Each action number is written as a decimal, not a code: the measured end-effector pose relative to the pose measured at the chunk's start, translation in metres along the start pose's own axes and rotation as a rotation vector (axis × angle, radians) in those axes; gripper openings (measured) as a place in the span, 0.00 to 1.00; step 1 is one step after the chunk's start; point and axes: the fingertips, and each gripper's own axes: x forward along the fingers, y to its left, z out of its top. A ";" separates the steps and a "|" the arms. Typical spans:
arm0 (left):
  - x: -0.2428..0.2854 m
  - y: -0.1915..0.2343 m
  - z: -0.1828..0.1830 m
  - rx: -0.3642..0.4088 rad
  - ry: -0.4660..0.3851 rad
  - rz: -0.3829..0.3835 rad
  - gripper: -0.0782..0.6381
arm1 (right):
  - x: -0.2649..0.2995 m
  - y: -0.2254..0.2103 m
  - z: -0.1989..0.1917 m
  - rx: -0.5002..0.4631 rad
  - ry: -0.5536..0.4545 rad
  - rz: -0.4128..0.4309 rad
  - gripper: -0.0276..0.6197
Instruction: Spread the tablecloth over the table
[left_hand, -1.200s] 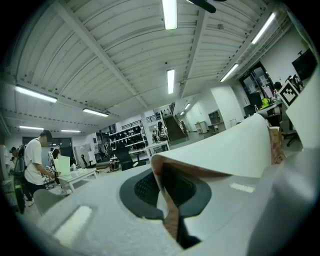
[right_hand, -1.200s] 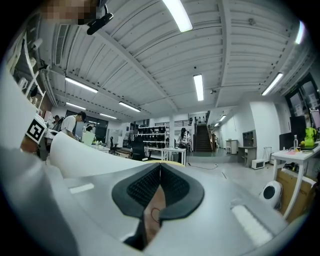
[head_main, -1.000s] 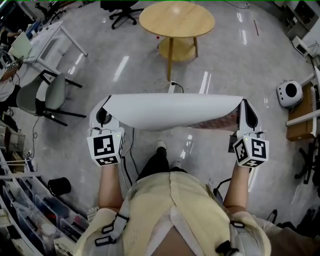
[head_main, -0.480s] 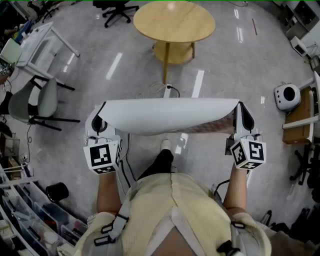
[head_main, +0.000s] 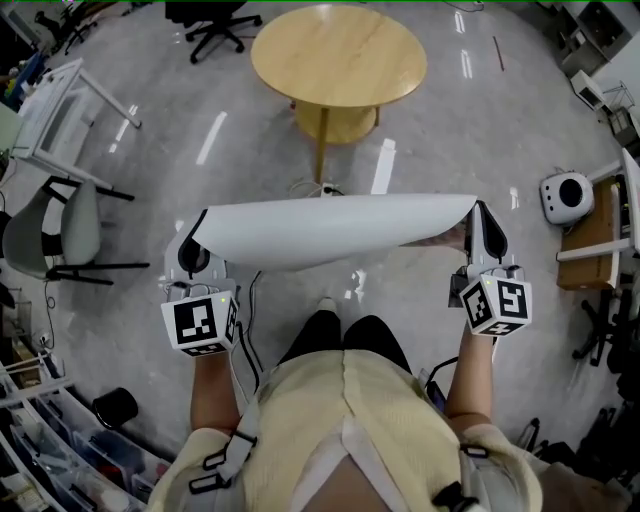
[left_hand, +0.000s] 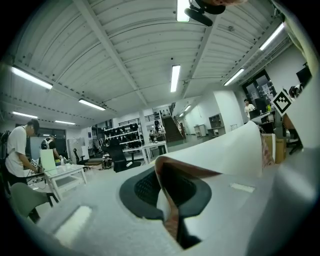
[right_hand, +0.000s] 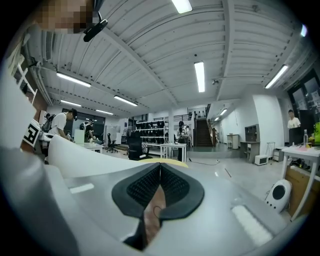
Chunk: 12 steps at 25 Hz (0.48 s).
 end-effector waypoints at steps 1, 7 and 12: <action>0.009 0.001 0.002 -0.002 -0.004 -0.002 0.12 | 0.007 -0.002 0.001 0.000 0.000 0.000 0.05; 0.056 -0.004 0.020 0.009 -0.026 0.005 0.12 | 0.048 -0.028 0.014 -0.012 -0.024 0.009 0.05; 0.096 -0.013 0.032 0.005 -0.025 0.055 0.12 | 0.090 -0.055 0.016 -0.009 -0.027 0.042 0.05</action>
